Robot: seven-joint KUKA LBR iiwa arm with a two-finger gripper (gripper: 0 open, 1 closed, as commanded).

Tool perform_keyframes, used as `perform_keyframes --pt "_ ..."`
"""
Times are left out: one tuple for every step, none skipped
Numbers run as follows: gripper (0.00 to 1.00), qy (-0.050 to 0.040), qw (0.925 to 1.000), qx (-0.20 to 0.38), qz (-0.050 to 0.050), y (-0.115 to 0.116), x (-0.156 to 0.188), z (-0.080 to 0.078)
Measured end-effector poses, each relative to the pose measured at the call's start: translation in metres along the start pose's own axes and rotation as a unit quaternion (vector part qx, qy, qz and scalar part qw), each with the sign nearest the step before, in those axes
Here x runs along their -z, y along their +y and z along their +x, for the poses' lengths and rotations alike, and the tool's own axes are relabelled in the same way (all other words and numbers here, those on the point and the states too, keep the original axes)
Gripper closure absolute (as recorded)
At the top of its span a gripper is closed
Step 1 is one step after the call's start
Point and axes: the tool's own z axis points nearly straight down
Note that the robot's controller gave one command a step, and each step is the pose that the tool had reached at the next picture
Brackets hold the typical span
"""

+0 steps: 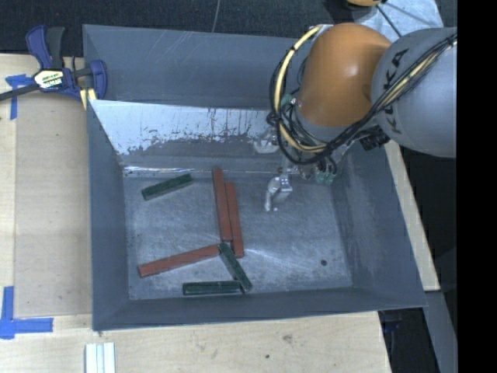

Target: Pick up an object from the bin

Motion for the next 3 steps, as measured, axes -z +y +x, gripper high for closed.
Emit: perform_keyframes --pt "0.0 0.0013 0.9988 -0.048 -0.001 0.024 -0.048 0.002" --pt "0.0 0.0026 0.9998 0.019 0.0 0.045 -0.079 -0.006" --pt "0.0 -0.003 0.9804 0.197 0.003 0.063 -0.088 -0.012"
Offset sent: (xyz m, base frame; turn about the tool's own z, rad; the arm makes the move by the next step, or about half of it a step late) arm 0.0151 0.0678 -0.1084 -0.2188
